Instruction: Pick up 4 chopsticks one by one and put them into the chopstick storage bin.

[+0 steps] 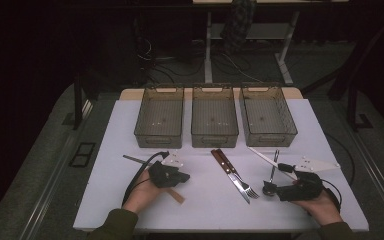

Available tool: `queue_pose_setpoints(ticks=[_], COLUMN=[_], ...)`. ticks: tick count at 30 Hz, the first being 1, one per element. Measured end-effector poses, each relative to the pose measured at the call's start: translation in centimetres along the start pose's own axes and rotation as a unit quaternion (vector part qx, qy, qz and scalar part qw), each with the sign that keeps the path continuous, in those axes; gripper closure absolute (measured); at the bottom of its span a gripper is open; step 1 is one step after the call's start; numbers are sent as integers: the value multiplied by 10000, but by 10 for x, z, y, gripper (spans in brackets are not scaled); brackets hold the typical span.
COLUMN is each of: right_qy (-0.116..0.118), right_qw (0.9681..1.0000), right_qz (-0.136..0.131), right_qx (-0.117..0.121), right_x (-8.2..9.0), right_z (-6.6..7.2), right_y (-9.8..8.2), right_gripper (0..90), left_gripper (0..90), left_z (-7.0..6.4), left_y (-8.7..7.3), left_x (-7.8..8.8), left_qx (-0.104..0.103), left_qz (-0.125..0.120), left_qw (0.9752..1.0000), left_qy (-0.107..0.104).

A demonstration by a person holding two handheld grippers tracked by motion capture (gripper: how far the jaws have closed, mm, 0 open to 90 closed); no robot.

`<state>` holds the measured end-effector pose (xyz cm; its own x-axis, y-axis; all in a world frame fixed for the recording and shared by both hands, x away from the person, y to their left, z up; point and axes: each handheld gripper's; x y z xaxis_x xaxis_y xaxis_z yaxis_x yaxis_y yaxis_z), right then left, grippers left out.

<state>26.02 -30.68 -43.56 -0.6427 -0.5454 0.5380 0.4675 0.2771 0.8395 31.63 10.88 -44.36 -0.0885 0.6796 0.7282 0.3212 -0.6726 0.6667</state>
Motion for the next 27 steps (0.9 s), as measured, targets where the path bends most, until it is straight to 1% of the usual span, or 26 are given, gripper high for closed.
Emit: queue_pose_setpoints(ticks=[3, 17, 27], right_qy=[0, 6, 16], right_qw=[10000, 10000, 10000], right_qz=[2, 32, 41], right_qx=[2, 4, 24], right_x=[0, -1, -1], right_z=[0, 0, 0], right_y=[0, 0, -1], right_gripper=[117, 117, 117], left_gripper=[891, 891, 892], left_z=[1, 6, 11], left_y=[0, 5, 8], left_x=[0, -3, -4], left_qx=[21, 52, 100], left_qz=[-30, -15, -16], left_qw=[10000, 9999, 9997], left_qy=[14, 152, 204])
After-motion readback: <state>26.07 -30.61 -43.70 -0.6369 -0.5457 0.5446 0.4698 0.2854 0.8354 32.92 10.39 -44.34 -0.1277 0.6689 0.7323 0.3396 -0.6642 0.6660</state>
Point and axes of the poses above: each handheld gripper's, and its own axes: x roughly backward along the jaws, y roughly out of its top, z roughly to its left, and after that the axes turned 8 degrees about -y, right-handed
